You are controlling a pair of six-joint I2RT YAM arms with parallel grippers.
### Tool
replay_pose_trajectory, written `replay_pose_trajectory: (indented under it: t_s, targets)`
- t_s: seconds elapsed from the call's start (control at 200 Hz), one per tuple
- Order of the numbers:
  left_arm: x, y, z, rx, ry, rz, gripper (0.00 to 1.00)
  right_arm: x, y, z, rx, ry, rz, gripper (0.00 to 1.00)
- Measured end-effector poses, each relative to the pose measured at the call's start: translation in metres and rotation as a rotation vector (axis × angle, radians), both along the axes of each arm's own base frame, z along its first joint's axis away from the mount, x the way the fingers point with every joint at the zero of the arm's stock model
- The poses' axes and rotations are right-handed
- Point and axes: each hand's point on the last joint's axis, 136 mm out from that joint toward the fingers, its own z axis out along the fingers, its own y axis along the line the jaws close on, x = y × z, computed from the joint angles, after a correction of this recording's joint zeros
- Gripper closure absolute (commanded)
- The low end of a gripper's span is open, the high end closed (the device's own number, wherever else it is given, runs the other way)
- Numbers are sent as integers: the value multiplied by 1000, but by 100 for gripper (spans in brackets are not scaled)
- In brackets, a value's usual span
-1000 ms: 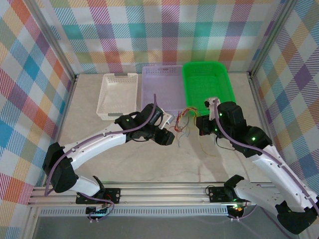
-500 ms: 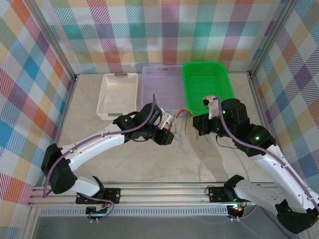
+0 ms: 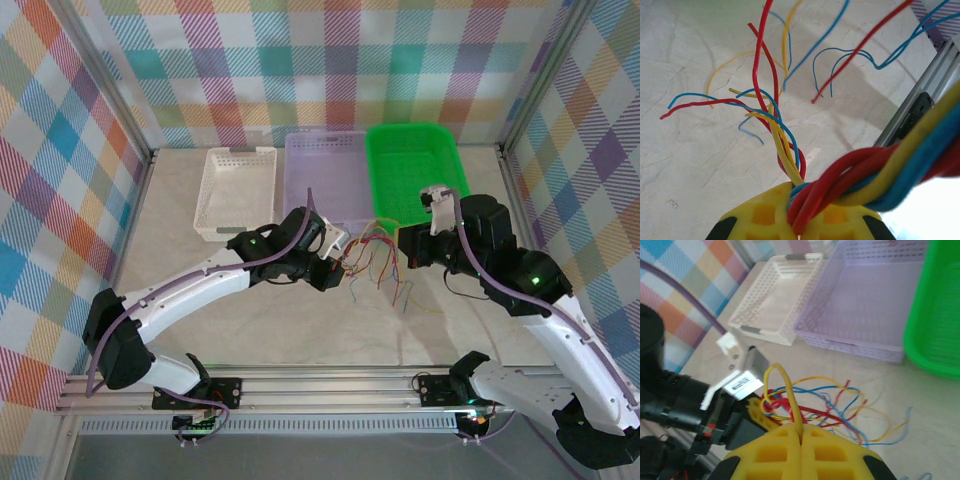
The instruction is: Untangle the cables
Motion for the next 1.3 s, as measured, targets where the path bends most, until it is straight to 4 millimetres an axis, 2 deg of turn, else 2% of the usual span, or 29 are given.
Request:
replay_pose_trajectory:
  t_s: [0.13, 0.295, 0.385, 0.505, 0.595, 0.73, 0.855, 1.035, 1.15, 1.3]
  targets:
    - [2, 0, 12, 1, -16, 1, 100, 0, -15, 12, -29, -24, -58, 100]
    - [5, 1, 41, -5, -47, 4, 100, 1, -28, 44, -41, -78, -110, 100]
    - [4, 2, 46, 0, -43, 2, 100, 3, -34, 55, -57, -94, -138, 100]
    - [-3, 9, 33, 47, -5, -6, 100, 4, -38, 62, -79, -103, -154, 100]
    - [-13, 15, 13, 85, 46, -26, 100, 4, -39, 65, -84, -109, -154, 100]
    - [-31, 21, -13, 113, 121, -77, 100, 4, -40, 56, -117, -78, -154, 100]
    - [-35, 29, -26, 152, 137, -74, 100, 9, -48, 56, -155, -77, -200, 100]
    - [-21, 49, -41, 246, 96, 6, 100, 10, -76, 102, -151, -180, -331, 100]
    - [-8, 75, -48, 315, 83, 100, 100, 4, -101, 136, -124, -268, -437, 100]
    - [6, 106, -50, 374, 61, 210, 100, -7, -126, 164, -105, -332, -530, 100]
